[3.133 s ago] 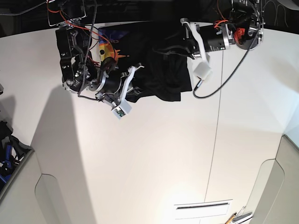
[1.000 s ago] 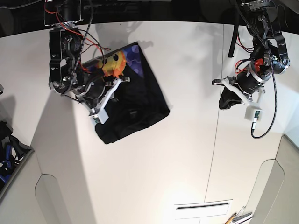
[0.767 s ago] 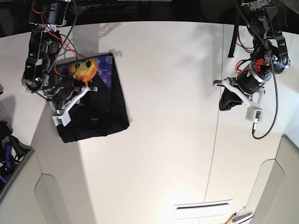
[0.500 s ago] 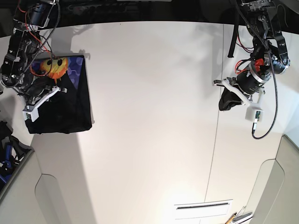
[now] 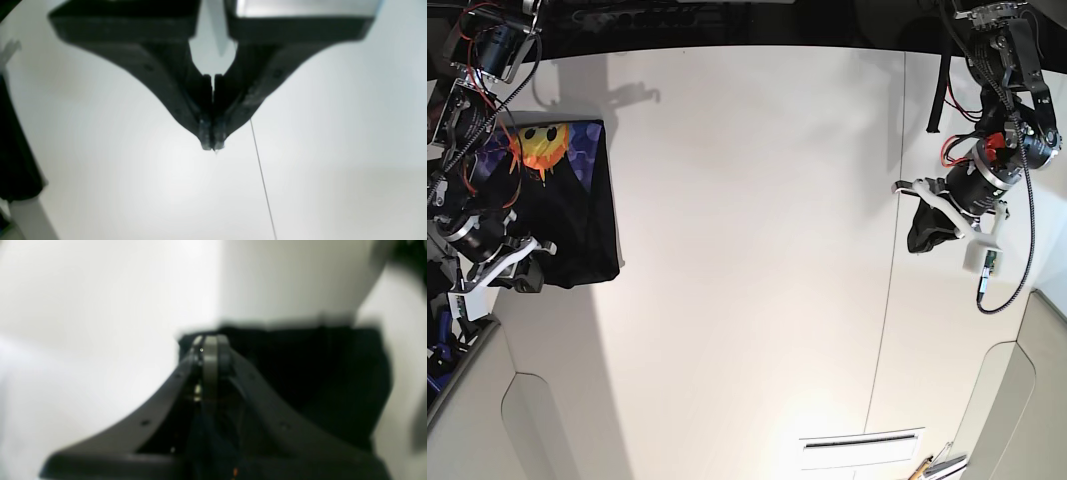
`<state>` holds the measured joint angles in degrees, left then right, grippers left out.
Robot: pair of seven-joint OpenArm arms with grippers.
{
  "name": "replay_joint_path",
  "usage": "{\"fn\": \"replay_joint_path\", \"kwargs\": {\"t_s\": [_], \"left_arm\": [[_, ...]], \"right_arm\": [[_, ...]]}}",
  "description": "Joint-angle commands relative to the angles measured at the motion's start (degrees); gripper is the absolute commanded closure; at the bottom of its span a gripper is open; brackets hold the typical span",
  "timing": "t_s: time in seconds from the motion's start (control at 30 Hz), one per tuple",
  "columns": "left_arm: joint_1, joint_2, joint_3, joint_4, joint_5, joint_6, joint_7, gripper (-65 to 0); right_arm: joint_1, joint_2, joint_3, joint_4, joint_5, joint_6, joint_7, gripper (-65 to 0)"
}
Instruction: Fold the T-shirt properly
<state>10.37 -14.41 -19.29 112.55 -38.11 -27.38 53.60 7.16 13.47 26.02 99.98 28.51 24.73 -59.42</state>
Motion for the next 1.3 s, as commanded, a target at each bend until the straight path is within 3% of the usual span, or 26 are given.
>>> {"fn": "replay_joint_path", "kwargs": {"t_s": [0.0, 0.33, 0.6, 0.8, 0.97, 1.27], "left_arm": [[0.04, -0.57, -0.66, 2.73, -0.90, -0.28, -0.52, 0.0], [14.67, -0.52, -9.94, 16.41, -1.40, -0.28, 0.44, 0.0], [26.45, -0.52, -18.16, 16.50, -9.38, -2.03, 4.24, 0.0], [35.52, -0.59, -22.71, 16.50, -12.98, -2.05, 5.05, 0.0], [43.17, -0.90, -23.10, 16.48, -13.90, -4.61, 6.95, 0.0], [56.63, -5.68, -23.06, 14.12, -16.70, -4.61, 9.64, 0.0]], "right_arm": [[0.59, 0.83, 0.26, 2.49, 0.66, 0.15, -0.09, 0.0], [-13.84, 0.81, 0.26, 13.38, 4.11, 1.27, -3.65, 0.0], [-29.49, 1.14, 0.28, 23.50, 4.04, 1.66, -3.87, 0.0], [-39.71, 5.16, 0.26, 26.12, 4.09, 1.64, -6.10, 0.0], [-46.31, 8.72, 0.26, 26.12, 4.37, 1.64, -7.06, 0.0], [-57.99, 12.81, -0.85, 23.71, 13.53, 4.00, -7.98, 0.0]]}}
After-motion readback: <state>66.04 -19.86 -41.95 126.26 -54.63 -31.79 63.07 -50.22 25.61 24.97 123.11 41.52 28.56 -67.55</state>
